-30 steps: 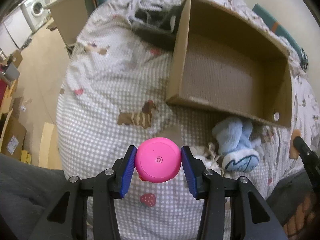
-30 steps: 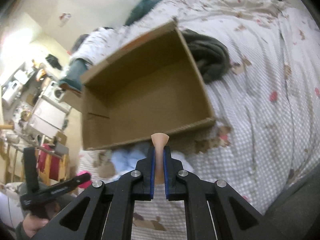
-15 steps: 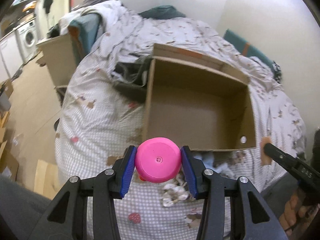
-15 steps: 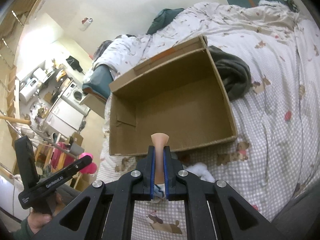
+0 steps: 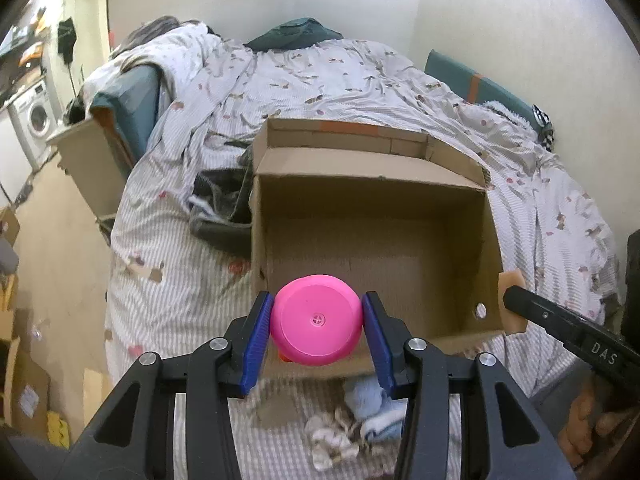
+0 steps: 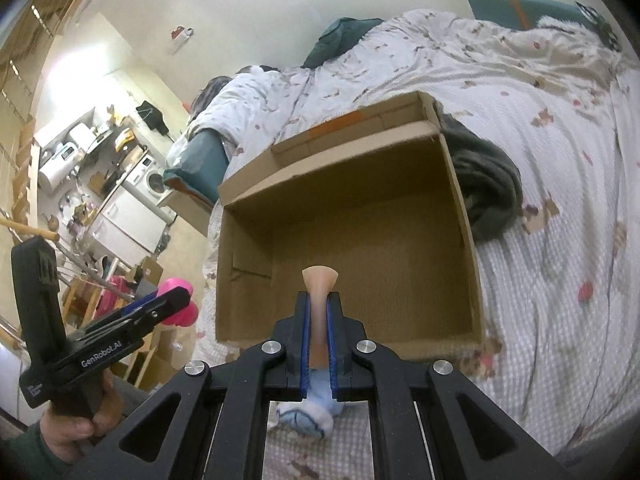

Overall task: Organize soft objects
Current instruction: 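Carry the pink duck with the left gripper while the right gripper carries the tan tube into the box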

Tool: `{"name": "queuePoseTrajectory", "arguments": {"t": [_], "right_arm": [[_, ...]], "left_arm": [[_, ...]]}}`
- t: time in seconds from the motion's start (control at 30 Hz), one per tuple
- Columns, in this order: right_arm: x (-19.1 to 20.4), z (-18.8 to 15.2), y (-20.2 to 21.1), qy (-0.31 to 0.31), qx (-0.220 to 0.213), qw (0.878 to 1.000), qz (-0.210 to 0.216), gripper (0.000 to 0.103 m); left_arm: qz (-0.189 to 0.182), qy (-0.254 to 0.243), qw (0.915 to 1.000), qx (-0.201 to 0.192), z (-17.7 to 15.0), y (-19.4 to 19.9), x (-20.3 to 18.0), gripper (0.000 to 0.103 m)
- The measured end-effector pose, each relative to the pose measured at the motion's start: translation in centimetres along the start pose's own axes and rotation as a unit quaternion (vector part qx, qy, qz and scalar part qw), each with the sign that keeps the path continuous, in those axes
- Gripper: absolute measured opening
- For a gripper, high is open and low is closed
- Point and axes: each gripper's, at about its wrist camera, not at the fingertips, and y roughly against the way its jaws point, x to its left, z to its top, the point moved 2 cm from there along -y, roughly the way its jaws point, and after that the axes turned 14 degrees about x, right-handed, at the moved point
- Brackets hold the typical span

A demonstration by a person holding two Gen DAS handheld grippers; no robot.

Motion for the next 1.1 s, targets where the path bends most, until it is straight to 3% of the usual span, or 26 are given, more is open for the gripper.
{"name": "queuePoseTrajectory", "arguments": {"t": [0.2, 0.4, 0.57, 0.77, 1.1], "right_arm": [[-0.4, 2.4, -2.2, 0.011, 0.012, 1.000, -0.012, 0.009], [-1.8, 0.7, -5.6, -0.017, 0.057, 0.998, -0.027, 0.009], [-1.9, 0.8, -5.9, -0.010, 0.052, 0.997, -0.049, 0.009], [-2.6, 1.1, -6.6, -0.025, 0.055, 0.996, -0.069, 0.009], [-3.2, 1.3, -6.9, -0.022, 0.051, 0.995, -0.083, 0.009]], "left_arm": [[0.021, -0.014, 0.9997, -0.001, 1.5, -3.2, -1.4, 0.042], [0.028, -0.006, 0.9995, 0.011, 0.8, -6.8, -1.5, 0.042], [0.004, -0.001, 1.0000, 0.007, 0.5, -7.2, -0.8, 0.042], [0.037, 0.012, 0.9992, 0.009, 0.1, -7.6, -0.1, 0.042], [0.040, -0.006, 0.9992, 0.001, -0.4, -7.6, -0.6, 0.042]]}}
